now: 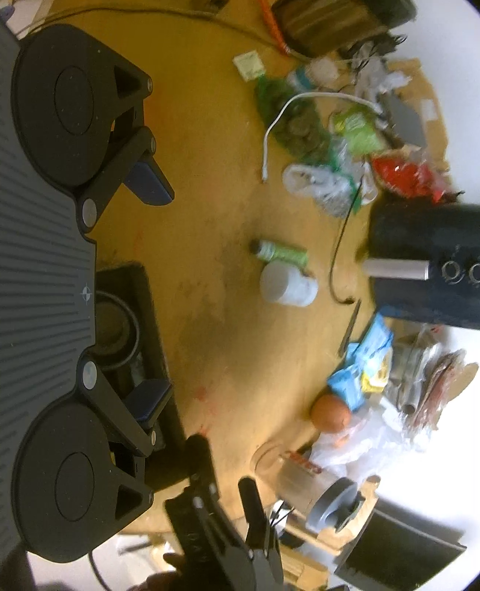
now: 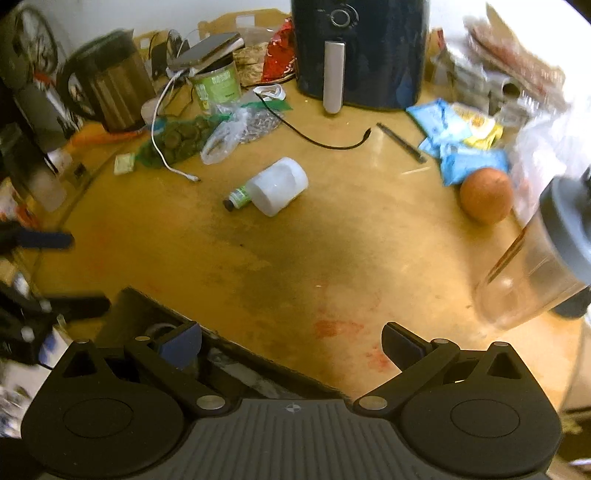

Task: Organize objects
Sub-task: 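Move the right tool to the white plastic jar on the table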

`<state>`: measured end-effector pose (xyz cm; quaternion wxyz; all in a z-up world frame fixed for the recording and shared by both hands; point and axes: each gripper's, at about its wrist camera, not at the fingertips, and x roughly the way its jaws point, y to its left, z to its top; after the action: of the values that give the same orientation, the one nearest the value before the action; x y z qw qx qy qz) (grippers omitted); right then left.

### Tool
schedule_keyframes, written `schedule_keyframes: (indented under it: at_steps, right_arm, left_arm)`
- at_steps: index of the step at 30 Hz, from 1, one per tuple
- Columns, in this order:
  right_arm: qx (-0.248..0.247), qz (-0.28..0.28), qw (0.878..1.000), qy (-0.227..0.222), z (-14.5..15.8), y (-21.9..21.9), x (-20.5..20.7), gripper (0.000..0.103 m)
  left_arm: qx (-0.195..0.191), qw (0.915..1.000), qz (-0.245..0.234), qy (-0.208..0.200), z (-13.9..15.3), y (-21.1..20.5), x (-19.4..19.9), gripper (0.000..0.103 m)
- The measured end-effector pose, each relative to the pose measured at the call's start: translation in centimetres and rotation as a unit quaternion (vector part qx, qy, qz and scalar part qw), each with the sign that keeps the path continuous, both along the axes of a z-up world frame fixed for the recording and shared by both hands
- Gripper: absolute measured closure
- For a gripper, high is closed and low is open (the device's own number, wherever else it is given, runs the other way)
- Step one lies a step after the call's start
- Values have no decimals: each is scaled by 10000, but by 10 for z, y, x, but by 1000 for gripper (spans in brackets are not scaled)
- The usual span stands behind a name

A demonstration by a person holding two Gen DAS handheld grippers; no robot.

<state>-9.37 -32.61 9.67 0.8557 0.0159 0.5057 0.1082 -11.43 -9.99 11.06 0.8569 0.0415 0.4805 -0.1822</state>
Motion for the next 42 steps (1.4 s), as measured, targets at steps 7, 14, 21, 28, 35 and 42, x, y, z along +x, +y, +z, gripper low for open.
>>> schedule_keyframes:
  at_steps: [7,14,21,28,35,42]
  right_arm:
    - [334,-145,9993,-11,0,-2,14,0]
    - [262,-29,9996,-133,0,4,30,0]
    - [90,-244,9991,-349,-5,3,48,0]
    - [-146,80,9978,-637,-9,10,66,0]
    - [31,307,9979,-569,-18,15,89,0]
    - [-196,873,9937,-674,-28,27,107,0]
  left_arm:
    - [-5,10000,79,33,-2,5,9,1]
    - [-105,9994,284,140,-4,15,23,1]
    - [-154,9994,249,182,-5,20,32,1]
    - [-159,9995,243,113,-6,23,38,1]
    - [-316,9985,433,140,-7,34,47,1]
    - [-362,9969,665,211,-11,45,52,1]
